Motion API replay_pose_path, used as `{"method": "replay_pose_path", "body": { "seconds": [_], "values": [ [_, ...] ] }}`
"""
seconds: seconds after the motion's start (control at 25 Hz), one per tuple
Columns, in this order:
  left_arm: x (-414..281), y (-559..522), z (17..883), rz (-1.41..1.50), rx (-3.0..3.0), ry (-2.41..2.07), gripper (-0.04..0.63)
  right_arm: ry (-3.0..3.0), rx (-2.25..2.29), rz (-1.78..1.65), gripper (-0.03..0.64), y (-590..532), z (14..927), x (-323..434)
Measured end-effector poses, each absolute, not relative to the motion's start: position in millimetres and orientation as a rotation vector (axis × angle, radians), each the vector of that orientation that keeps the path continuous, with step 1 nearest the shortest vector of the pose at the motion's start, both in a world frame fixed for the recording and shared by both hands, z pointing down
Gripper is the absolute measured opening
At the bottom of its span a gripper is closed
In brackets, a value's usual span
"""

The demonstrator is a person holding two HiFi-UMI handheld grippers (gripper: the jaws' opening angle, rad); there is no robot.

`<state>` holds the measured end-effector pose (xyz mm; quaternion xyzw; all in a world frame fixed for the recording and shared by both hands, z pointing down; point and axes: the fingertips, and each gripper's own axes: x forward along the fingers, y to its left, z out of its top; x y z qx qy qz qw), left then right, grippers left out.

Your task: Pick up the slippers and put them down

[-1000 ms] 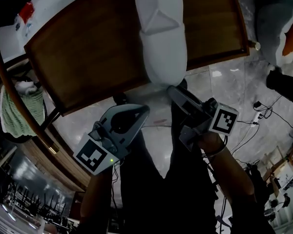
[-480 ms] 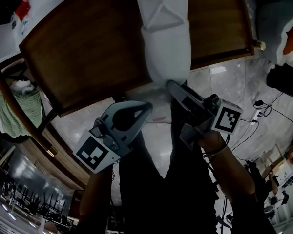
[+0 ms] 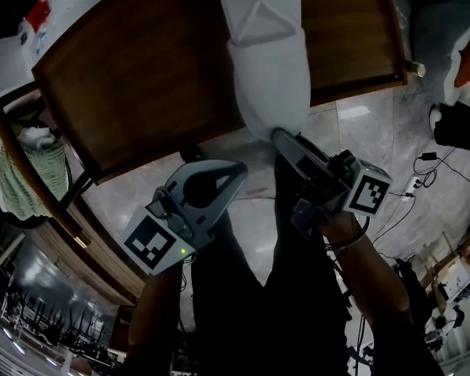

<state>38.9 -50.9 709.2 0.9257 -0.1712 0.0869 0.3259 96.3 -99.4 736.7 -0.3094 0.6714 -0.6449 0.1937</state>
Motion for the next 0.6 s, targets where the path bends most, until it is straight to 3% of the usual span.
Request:
{"method": "replay_pose_path", "body": {
  "seconds": [0.6],
  "values": [
    [8.6, -73.1, 616.7, 0.134, 2.538, -0.591, 0.011, 2.058, -0.705, -1.556, 0.063, -114.4, 623.0, 75.8]
  ]
}}
